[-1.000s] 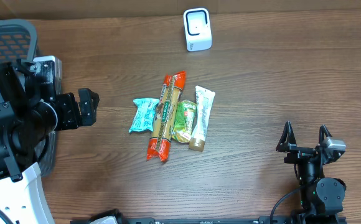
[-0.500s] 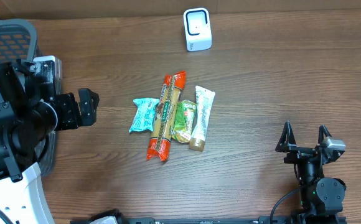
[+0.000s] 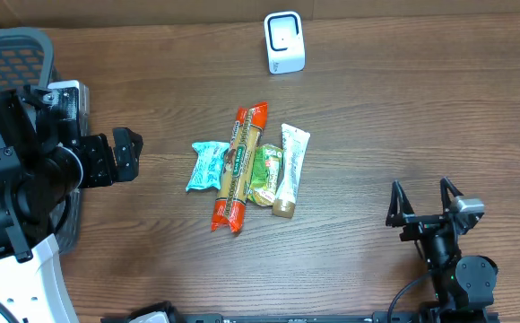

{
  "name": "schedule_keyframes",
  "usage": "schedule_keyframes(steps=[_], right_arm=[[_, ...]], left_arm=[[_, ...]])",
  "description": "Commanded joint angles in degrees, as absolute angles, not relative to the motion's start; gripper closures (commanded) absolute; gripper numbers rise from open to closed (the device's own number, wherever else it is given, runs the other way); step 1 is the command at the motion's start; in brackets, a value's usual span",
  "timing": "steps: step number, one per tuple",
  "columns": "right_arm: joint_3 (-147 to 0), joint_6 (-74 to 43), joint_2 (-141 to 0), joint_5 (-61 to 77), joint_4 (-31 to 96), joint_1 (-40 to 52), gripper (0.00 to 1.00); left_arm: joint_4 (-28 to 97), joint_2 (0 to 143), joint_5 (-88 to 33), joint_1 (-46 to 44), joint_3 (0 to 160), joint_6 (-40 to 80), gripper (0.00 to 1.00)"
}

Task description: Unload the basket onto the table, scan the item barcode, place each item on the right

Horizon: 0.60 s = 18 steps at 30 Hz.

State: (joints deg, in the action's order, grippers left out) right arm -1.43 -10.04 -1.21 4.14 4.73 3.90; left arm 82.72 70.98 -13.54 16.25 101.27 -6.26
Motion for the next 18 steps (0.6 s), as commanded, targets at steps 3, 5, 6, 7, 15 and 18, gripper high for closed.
schedule_keyframes(steps=[3, 5, 6, 7, 15, 18], right_arm=[[-11.8, -11.9, -8.3, 8.8, 5.7, 4.4, 0.0], [-16.6, -11.9, -13.2, 10.1, 7.6, 4.4, 0.0], [-18.5, -11.9, -15.3, 10.7, 8.6, 4.4, 0.0], [-21.2, -11.9, -18.4, 11.3, 10.0, 4.4, 0.0], [-38.3, -12.0, -39.6, 15.4, 23.1, 4.4, 0.0], [-42.5, -12.0, -45.6, 18.5, 25.9, 4.4, 0.0]], left_arm=[[82.7, 70.4, -14.5, 16.6, 100.5, -7.5, 0.01], [82.7, 70.4, -14.5, 16.6, 100.5, -7.5, 0.01], [82.7, 70.4, -14.5, 16.6, 100.5, -7.5, 0.0], [82.7, 70.4, -14.5, 16.6, 100.5, -7.5, 0.0], [82.7, 70.4, -14.5, 16.6, 100.5, -7.5, 0.0], [82.7, 70.5, -14.5, 16.6, 100.5, -7.5, 0.01]])
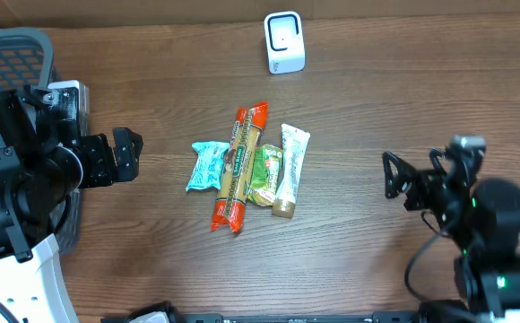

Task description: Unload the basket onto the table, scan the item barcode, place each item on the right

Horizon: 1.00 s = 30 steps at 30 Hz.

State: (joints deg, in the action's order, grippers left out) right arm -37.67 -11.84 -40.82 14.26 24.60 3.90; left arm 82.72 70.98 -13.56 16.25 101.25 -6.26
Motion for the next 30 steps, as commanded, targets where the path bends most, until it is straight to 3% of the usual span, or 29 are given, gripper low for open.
schedule_keyframes(steps=[1, 11, 18, 24, 30], right_arm=[[-43.6, -12.0, -47.5, 19.6, 26.3, 4.4, 0.0], [-45.1, -12.0, -54.8, 22.5, 26.3, 4.4, 0.0], [-45.1, -12.0, -55.3, 42.4, 24.5, 4.4, 0.0], [-47.2, -15.0, -57.1, 39.4, 25.5, 5.0, 0.0], [-60.4, -14.8, -69.5, 32.1, 34.2, 8.6, 0.0]], left_arm=[[82.7, 70.4, -14.5, 16.6, 100.5, -7.5, 0.0], [82.7, 70.4, -14.5, 16.6, 100.5, -7.5, 0.01], [82.7, 70.5, -14.5, 16.6, 100.5, -7.5, 0.0], [82.7, 70.5, -14.5, 16.6, 100.5, -7.5, 0.0], [82.7, 70.4, -14.5, 16.6, 100.5, -7.5, 0.0]])
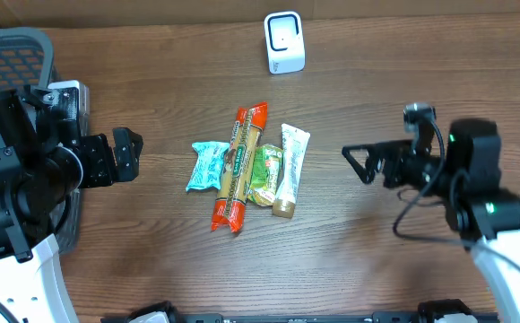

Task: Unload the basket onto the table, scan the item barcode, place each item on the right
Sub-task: 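Reach the right gripper over the white conditioner tube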

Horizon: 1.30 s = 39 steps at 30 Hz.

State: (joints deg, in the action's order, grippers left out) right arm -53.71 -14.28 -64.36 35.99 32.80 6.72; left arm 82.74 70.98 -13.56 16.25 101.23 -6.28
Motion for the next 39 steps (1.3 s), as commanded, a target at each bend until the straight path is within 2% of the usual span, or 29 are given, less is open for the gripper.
schedule_keyframes(steps=[1, 5, 14, 19, 22, 39], right_arm=[[-62.6, -14.8, -72.0, 31.4, 35.3, 9.4, 0.0], [-67.9, -15.6, -81.2, 29.1, 36.5, 13.0, 0.0], [-67.9, -22.9, -95.7, 24.7, 34.8, 19.7, 0.01], [-67.9, -25.8, -100.9, 25.4, 33.7, 20.4, 0.18], [-67.9, -25.8, -103.0, 25.7, 32.6, 21.0, 0.22], [-67.9, -39.0, -111.5, 27.0, 24.4, 22.9, 0.23]], left_arm=[[82.7, 70.5, -14.5, 16.6, 100.5, -7.5, 0.0], [82.7, 70.5, -14.5, 16.6, 100.5, -7.5, 0.01], [82.7, 70.5, -14.5, 16.6, 100.5, -7.5, 0.01], [82.7, 70.4, -14.5, 16.6, 100.5, -7.5, 0.0], [82.7, 70.4, -14.5, 16.6, 100.5, -7.5, 0.0], [82.7, 70.5, -14.5, 16.6, 100.5, -7.5, 0.0]])
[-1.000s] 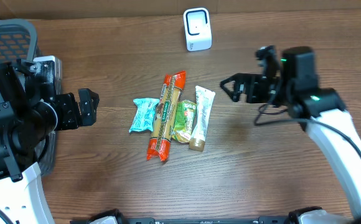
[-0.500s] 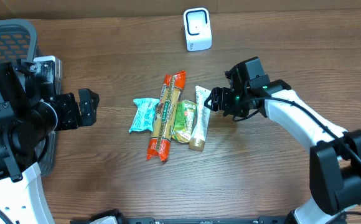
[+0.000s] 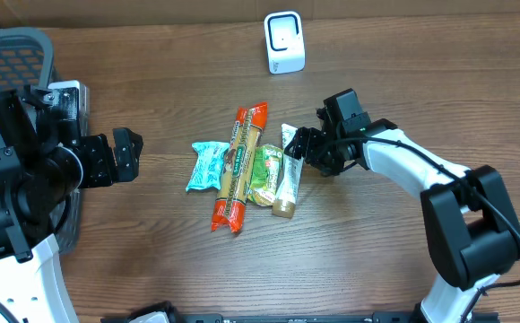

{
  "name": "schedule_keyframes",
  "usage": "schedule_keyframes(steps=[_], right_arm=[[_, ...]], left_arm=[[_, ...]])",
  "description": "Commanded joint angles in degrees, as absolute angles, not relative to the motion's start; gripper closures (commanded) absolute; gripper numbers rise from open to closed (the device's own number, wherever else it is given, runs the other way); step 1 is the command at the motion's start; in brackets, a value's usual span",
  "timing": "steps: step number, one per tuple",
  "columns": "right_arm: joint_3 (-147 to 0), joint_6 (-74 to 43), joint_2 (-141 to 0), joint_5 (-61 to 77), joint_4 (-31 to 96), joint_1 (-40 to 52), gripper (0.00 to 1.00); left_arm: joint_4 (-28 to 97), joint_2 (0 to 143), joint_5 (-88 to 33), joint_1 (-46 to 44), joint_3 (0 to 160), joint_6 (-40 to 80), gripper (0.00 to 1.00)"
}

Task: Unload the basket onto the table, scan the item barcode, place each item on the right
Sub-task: 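Reach the right gripper over the white conditioner tube, then grasp the conditioner tube with the right gripper and lift it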

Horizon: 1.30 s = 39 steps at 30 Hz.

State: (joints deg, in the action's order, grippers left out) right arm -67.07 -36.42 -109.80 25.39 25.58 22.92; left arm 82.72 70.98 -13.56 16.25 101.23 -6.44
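Observation:
Four items lie side by side mid-table: a teal packet [image 3: 208,166], a long orange-and-tan package [image 3: 238,168], a green packet [image 3: 265,176] and a white tube with a tan cap [image 3: 290,175]. The white barcode scanner [image 3: 284,42] stands at the far edge. My right gripper [image 3: 299,147] is stretched in from the right, low at the tube's upper end, its fingers apart and open around that end. My left gripper [image 3: 114,156] hangs open to the left of the items, holding nothing.
A dark mesh basket [image 3: 13,49] sits at the far left corner, partly behind the left arm. The right arm [image 3: 421,170] spans the table's right half. Bare wood lies between the items and the scanner.
My right gripper was open in the air to the right of the items. It is now further left and lower, at the top end of the white tube. The left arm and the items are unchanged.
The right arm started folded at the near right edge with its gripper open. It then stood higher, and afterwards reached out leftward over the table. Now its gripper is at the white tube. The left arm has stayed still and no item has shifted.

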Motion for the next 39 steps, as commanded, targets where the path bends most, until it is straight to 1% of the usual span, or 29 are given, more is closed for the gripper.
schedule_keyframes(steps=[1, 4, 8, 9, 15, 16, 21, 24, 28, 32, 36, 39], right_arm=[[-67.9, -39.1, -111.8, 27.3, 23.9, 22.9, 0.23], [-67.9, -39.5, -112.4, 27.7, 22.3, 22.9, 0.23], [-67.9, -39.5, -113.1, 27.7, 20.6, 23.2, 0.3], [-67.9, -39.5, -113.4, 27.7, 20.3, 23.4, 0.34], [-67.9, -40.5, -113.8, 27.5, 19.9, 23.5, 0.71], [-67.9, -40.5, -113.8, 27.5, 19.9, 23.5, 0.75], [-68.3, -40.0, -113.4, 27.5, 20.2, 23.5, 0.88], [-69.8, -35.7, -112.0, 26.8, 22.9, 23.5, 0.96], [-74.8, -28.2, -109.2, 18.9, 34.1, 23.5, 0.96], [-80.8, -23.4, -107.1, 6.3, 47.6, 23.5, 0.96], [-86.1, -23.1, -106.6, -6.9, 59.7, 23.5, 0.96], [-86.3, -24.2, -106.6, -11.6, 62.8, 23.5, 0.96]], left_arm=[[82.7, 70.5, -14.5, 16.6, 100.5, -7.5, 0.01], [82.7, 70.5, -14.5, 16.6, 100.5, -7.5, 0.01], [82.7, 70.5, -14.5, 16.6, 100.5, -7.5, 0.0], [82.7, 70.5, -14.5, 16.6, 100.5, -7.5, 0.01], [82.7, 70.5, -14.5, 16.6, 100.5, -7.5, 0.0], [82.7, 70.5, -14.5, 16.6, 100.5, -7.5, 0.0], [82.7, 70.5, -14.5, 16.6, 100.5, -7.5, 0.0], [82.7, 70.5, -14.5, 16.6, 100.5, -7.5, 0.0], [82.7, 70.5, -14.5, 16.6, 100.5, -7.5, 0.01], [82.7, 70.5, -14.5, 16.6, 100.5, -7.5, 0.0], [82.7, 70.5, -14.5, 16.6, 100.5, -7.5, 0.0], [82.7, 70.5, -14.5, 16.6, 100.5, -7.5, 0.01]])
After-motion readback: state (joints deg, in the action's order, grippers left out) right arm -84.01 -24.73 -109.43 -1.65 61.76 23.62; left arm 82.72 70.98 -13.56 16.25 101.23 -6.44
